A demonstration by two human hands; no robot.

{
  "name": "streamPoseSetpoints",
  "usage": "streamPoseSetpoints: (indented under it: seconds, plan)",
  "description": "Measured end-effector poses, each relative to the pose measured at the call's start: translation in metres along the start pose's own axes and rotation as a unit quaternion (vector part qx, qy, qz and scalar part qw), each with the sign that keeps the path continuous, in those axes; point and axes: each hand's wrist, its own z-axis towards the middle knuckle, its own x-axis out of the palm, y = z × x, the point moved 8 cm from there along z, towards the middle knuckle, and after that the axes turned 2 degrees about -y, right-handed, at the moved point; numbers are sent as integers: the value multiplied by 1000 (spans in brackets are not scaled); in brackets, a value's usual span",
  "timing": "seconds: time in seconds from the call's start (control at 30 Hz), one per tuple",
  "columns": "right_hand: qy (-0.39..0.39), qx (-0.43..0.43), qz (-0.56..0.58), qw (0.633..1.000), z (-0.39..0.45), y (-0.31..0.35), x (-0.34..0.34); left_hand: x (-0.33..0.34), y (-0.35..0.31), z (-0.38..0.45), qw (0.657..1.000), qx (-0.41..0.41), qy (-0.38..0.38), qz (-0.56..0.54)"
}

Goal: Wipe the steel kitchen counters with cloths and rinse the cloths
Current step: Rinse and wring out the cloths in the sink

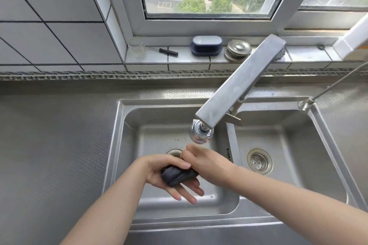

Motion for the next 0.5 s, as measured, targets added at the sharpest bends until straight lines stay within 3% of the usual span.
streamPoseSetpoints:
  seconds: [0.1, 0.2, 0.3, 0.4, 0.43, 0.5]
  plan:
    - [-56, -49, -43, 996, 2, 9, -4, 0, 6, 6, 1000, 13, -9, 1]
    - [-37, -23, -56, 998, -1, -3, -1, -14, -2, 15, 985, 45, -159, -42]
    - [48, 81, -63, 994, -4, -28, 9, -23, -16, 17, 946, 20, -313, 85]
    - [117, 133, -89, 980, -6, -39, 16, -25, -38, 20, 861, 16, -442, 252]
    - [124, 146, -89, 977, -7, -41, 15, -25, -46, 19, 818, 21, -486, 308]
    - [132, 171, -78, 973, -12, -44, 17, -19, -61, 17, 699, 17, -542, 467]
